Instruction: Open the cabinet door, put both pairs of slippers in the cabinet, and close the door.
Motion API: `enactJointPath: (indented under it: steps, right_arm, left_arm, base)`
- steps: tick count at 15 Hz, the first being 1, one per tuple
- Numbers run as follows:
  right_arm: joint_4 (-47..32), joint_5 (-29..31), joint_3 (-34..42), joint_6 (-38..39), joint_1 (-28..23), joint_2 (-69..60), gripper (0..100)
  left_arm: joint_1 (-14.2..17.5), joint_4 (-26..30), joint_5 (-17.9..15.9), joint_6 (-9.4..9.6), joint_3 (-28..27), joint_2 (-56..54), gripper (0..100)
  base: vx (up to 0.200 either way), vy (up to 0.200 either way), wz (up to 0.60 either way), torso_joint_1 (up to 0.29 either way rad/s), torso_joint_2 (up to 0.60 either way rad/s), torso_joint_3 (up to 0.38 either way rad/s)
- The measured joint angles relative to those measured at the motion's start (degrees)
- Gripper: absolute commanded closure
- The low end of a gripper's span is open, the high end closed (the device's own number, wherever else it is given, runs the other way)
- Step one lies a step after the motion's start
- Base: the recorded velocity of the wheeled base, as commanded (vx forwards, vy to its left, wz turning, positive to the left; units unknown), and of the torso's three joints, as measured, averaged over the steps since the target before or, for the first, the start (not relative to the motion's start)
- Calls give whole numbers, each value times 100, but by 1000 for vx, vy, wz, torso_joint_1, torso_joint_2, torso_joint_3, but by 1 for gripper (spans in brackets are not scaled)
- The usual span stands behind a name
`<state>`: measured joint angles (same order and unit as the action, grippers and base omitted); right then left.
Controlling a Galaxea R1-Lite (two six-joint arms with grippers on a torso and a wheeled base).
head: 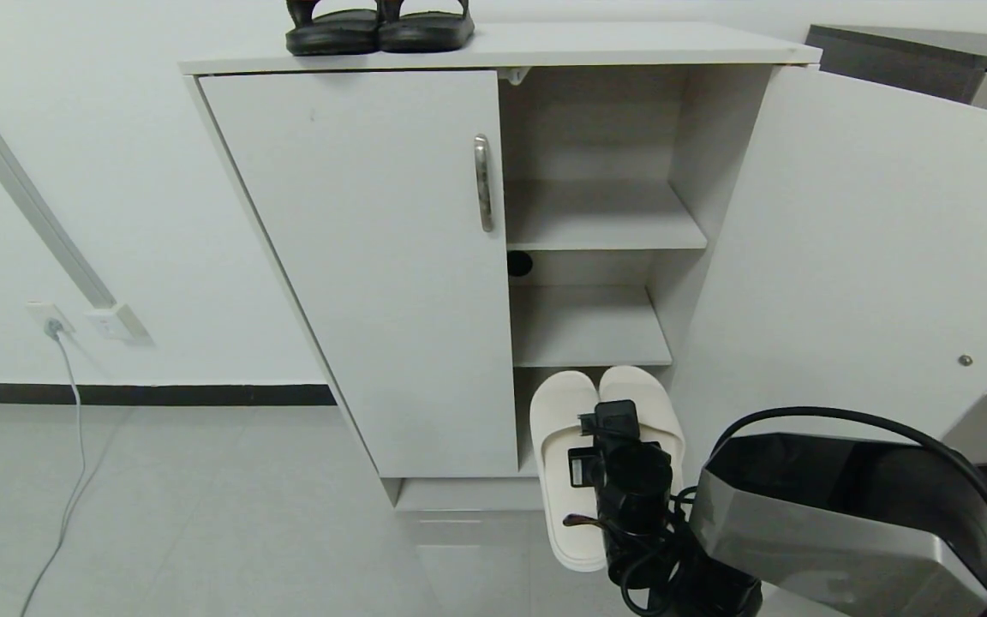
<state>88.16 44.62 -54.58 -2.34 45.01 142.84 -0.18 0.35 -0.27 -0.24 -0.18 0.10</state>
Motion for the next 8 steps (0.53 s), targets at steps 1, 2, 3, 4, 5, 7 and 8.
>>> enactJointPath:
  steps: [1,2,3,4,5,7,8]
  right_arm:
    - [5,-1,-2,-1,-24,38,100]
    - [5,-1,-10,-1,-48,63,100]
    - [0,-4,-13,-1,-59,83,100]
    - [0,-6,-18,-1,-69,101,100]
    - [0,-4,-18,-1,-85,118,100]
    - [-2,-4,-18,-1,-96,138,100]
    - [-4,-6,-18,-1,-96,143,100]
  left_arm:
    - [0,0,0,0,0,0,100]
    - [0,0,0,0,0,0,100]
    - [0,0,0,0,0,0,100]
    - [2,0,0,2,0,0,100]
    - [0,-2,-5,0,0,0,100]
    - [0,-2,-6,0,0,0,100]
    - [0,-2,-6,0,0,0,100]
  base:
    - [0,0,0,0,0,0]
    - [0,0,0,0,0,0]
    - [0,0,0,0,0,0]
    - [0,0,0,0,0,0]
    - [0,0,0,0,0,0]
    - [200,0,0,2,5,5]
    - [200,0,0,-7,2,2]
